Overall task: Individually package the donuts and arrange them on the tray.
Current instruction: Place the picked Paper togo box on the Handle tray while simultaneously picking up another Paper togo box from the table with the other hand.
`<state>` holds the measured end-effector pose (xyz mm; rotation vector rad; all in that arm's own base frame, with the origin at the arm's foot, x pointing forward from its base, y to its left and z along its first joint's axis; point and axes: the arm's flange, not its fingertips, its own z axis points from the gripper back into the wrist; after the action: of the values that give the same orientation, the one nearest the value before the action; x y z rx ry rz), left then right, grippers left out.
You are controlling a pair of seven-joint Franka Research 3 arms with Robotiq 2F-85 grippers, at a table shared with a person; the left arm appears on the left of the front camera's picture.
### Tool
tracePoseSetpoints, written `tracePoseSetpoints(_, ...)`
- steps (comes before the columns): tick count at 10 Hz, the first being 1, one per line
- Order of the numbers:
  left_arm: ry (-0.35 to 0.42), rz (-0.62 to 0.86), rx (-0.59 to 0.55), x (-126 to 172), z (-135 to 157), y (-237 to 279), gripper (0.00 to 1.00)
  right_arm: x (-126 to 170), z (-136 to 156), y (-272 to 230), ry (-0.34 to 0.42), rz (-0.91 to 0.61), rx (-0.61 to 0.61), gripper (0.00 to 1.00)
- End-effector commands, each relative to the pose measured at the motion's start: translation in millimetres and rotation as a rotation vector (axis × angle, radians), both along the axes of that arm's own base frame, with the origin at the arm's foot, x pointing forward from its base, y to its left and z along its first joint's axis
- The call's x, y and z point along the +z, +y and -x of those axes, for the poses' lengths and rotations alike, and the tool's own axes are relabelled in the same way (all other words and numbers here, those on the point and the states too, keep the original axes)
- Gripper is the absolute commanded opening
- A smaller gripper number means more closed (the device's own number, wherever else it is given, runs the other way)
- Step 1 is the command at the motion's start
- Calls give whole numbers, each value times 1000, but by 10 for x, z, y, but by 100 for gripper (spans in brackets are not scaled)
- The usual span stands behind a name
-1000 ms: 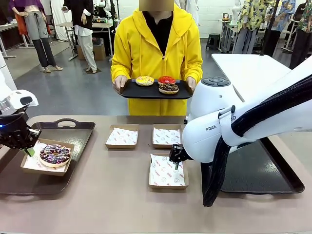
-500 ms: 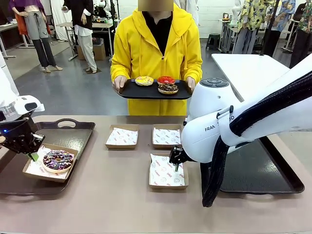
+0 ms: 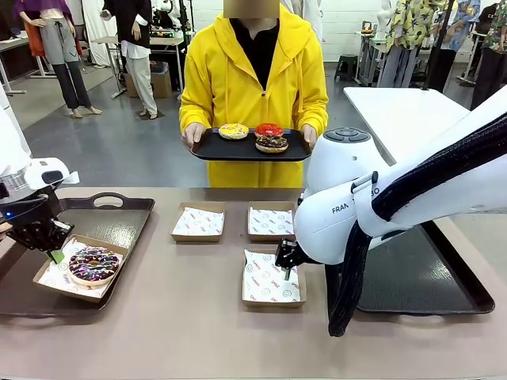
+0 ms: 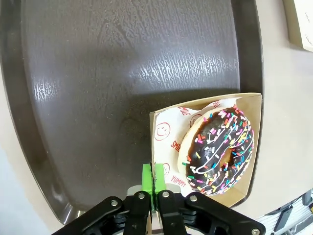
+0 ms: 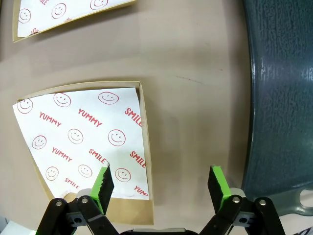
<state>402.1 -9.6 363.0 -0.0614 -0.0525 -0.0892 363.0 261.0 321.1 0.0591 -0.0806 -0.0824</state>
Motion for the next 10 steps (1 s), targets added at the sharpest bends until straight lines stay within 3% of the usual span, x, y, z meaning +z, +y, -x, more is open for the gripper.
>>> tracePoseSetpoints(1,-25,-28,9,-73,219,39,1,-26,-53,99,-6,40,-17,100)
tracePoseSetpoints(3,-35,-64,24,-96,227,28,1,-37,-52,103,-6,38,-11,100)
tracePoseSetpoints(4,-39,-80,32,-97,235,22,14,-44,-52,106,-10,41,-8,42)
tracePoseSetpoints(5,-42,-91,33,-95,246,22,55,-45,-56,109,-9,40,-10,42)
tracePoseSetpoints(6,-45,-98,33,-97,252,20,68,-55,-64,109,-9,37,-14,0)
tracePoseSetpoints(7,-44,-99,31,-101,259,13,100,-69,-70,108,-6,34,-18,36)
tracePoseSetpoints(8,-43,-102,29,-103,265,16,100,-83,-74,107,-1,32,-21,0)
tracePoseSetpoints(9,-43,-103,30,-102,267,7,100,-88,-76,103,0,32,-22,0)
tracePoseSetpoints(10,-43,-104,31,-96,272,-4,86,-90,-80,103,0,31,-25,0)
